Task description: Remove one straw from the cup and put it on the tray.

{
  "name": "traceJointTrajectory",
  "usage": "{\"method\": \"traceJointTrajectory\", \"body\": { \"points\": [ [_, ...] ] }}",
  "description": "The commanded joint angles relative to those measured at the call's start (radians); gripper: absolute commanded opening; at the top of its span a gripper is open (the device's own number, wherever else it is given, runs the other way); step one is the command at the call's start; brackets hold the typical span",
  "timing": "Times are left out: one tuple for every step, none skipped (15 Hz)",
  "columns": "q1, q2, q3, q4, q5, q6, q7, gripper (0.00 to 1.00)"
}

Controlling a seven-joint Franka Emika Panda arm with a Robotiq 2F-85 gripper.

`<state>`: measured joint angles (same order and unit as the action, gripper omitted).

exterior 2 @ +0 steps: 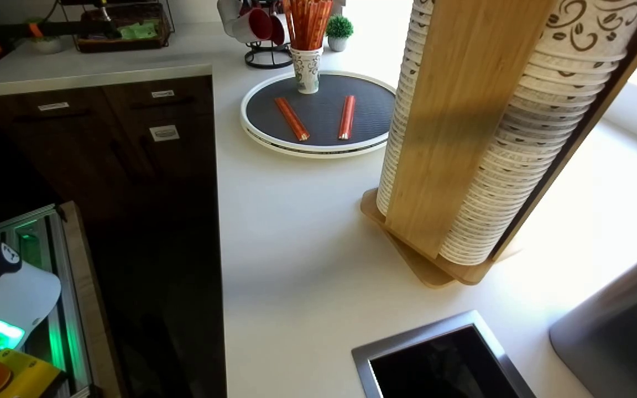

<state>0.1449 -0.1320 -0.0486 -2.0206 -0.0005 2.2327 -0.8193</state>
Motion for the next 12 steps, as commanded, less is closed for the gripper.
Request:
{"method": "traceJointTrajectory", "body": {
  "points": [
    [-0.010, 0.103, 0.026, 0.156, 0.065, -0.107, -0.166, 1.00],
    [-0.014, 0.117, 0.033, 0.179, 0.090, -0.120, -0.207, 1.00],
    [-0.022, 0.128, 0.041, 0.193, 0.120, -0.114, -0.170, 1.00],
    [-0.031, 0.087, 0.051, 0.135, 0.070, -0.074, -0.138, 1.00],
    [-0.033, 0.102, 0.056, 0.155, 0.084, -0.077, -0.142, 1.00],
    [-0.034, 0.113, 0.058, 0.167, 0.090, -0.078, -0.142, 1.00],
    [-0.035, 0.118, 0.058, 0.172, 0.093, -0.078, -0.143, 1.00],
    [-0.036, 0.121, 0.059, 0.174, 0.095, -0.078, -0.143, 1.00],
    [-0.036, 0.122, 0.059, 0.176, 0.095, -0.079, -0.144, 1.00],
    [-0.037, 0.123, 0.059, 0.178, 0.096, -0.079, -0.144, 1.00],
    [-0.037, 0.123, 0.059, 0.179, 0.096, -0.079, -0.144, 1.00],
    [-0.035, 0.131, 0.064, 0.186, 0.123, -0.065, -0.182, 1.00]
  ]
}}
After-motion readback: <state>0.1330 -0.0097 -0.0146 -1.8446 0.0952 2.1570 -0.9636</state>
